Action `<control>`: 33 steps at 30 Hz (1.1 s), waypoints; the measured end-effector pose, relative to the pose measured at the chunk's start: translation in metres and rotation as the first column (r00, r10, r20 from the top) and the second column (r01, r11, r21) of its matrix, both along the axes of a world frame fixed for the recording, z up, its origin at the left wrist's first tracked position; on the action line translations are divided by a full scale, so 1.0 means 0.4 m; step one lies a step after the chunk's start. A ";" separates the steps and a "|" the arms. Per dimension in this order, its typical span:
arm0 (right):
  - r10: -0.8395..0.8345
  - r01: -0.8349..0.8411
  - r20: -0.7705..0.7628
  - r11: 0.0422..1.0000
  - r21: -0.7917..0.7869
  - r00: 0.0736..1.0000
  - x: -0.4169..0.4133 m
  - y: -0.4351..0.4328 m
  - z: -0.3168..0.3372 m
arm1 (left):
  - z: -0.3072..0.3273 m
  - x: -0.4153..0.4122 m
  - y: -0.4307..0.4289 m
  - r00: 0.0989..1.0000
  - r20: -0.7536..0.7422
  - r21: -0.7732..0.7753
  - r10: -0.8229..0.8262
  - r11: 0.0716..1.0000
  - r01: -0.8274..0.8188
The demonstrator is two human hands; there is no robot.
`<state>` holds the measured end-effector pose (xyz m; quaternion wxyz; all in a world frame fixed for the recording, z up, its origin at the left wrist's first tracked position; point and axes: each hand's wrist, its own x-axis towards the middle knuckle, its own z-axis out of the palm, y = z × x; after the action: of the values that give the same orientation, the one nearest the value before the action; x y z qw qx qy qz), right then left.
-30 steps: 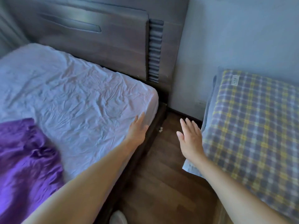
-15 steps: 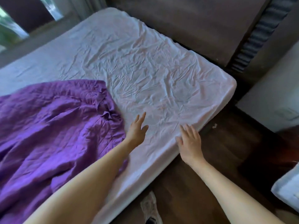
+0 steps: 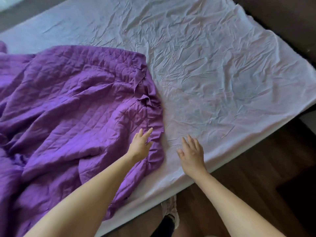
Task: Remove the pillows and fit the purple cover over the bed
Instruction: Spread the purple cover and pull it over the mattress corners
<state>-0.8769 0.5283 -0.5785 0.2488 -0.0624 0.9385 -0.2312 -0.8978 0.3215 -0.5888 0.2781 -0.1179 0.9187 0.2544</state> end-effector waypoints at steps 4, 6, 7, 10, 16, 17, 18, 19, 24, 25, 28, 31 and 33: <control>0.046 -0.046 0.044 0.999 0.013 0.998 0.006 -0.061 -0.039 | -0.054 0.048 -0.005 0.989 0.143 -0.031 -0.046 0.998 0.051; 0.056 -0.057 0.060 0.998 0.017 0.997 0.006 -0.080 -0.051 | -0.078 0.057 0.003 0.983 0.178 -0.058 -0.055 0.996 0.066; 0.061 -0.062 0.066 0.998 0.022 0.996 0.005 -0.087 -0.058 | -0.086 0.056 0.008 0.979 0.192 -0.073 -0.059 0.994 0.075; 0.078 -0.080 0.075 0.996 0.037 0.994 -0.002 -0.101 -0.071 | -0.107 0.046 0.011 0.968 0.242 -0.101 -0.069 0.990 0.096; 0.064 -0.066 0.124 0.998 0.008 0.990 -0.016 -0.117 -0.092 | -0.127 0.022 -0.009 0.956 0.273 -0.066 -0.104 0.990 0.127; 0.061 -0.061 0.136 0.998 0.001 0.989 -0.018 -0.121 -0.097 | -0.127 0.018 -0.013 0.960 0.263 -0.043 -0.095 0.993 0.110; 0.061 -0.060 0.140 0.998 -0.009 0.988 -0.020 -0.126 -0.101 | -0.124 0.014 -0.018 0.967 0.241 -0.015 -0.080 0.996 0.086; 0.057 -0.055 0.143 0.998 -0.021 0.988 -0.021 -0.131 -0.107 | -0.123 0.009 -0.022 0.976 0.210 0.027 -0.056 0.998 0.051; 0.000 0.037 0.247 0.989 -0.142 0.969 -0.021 -0.184 -0.129 | -0.047 -0.047 -0.035 0.951 0.204 0.418 0.231 0.858 -0.298; -0.028 0.084 0.267 0.976 -0.199 0.963 -0.021 -0.196 -0.130 | -0.028 -0.067 -0.033 0.949 0.202 0.474 0.242 0.824 -0.311; -0.230 0.364 0.349 0.846 -0.390 0.908 -0.032 -0.225 -0.122 | 0.023 -0.149 -0.014 0.965 0.164 0.558 0.203 0.788 -0.261; -0.367 0.576 0.452 0.622 -0.531 0.813 -0.067 -0.231 -0.095 | 0.060 -0.232 0.010 0.971 0.148 0.589 0.187 0.772 -0.239; -0.427 0.560 0.363 0.607 -0.564 0.828 -0.100 -0.230 -0.083 | 0.076 -0.276 0.026 0.977 0.127 0.606 0.173 0.766 -0.214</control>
<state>-0.9170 0.4364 -0.6116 0.2261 0.1402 0.7496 -0.6061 -1.0082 0.3318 -0.5583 0.3027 -0.1227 0.7588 0.5636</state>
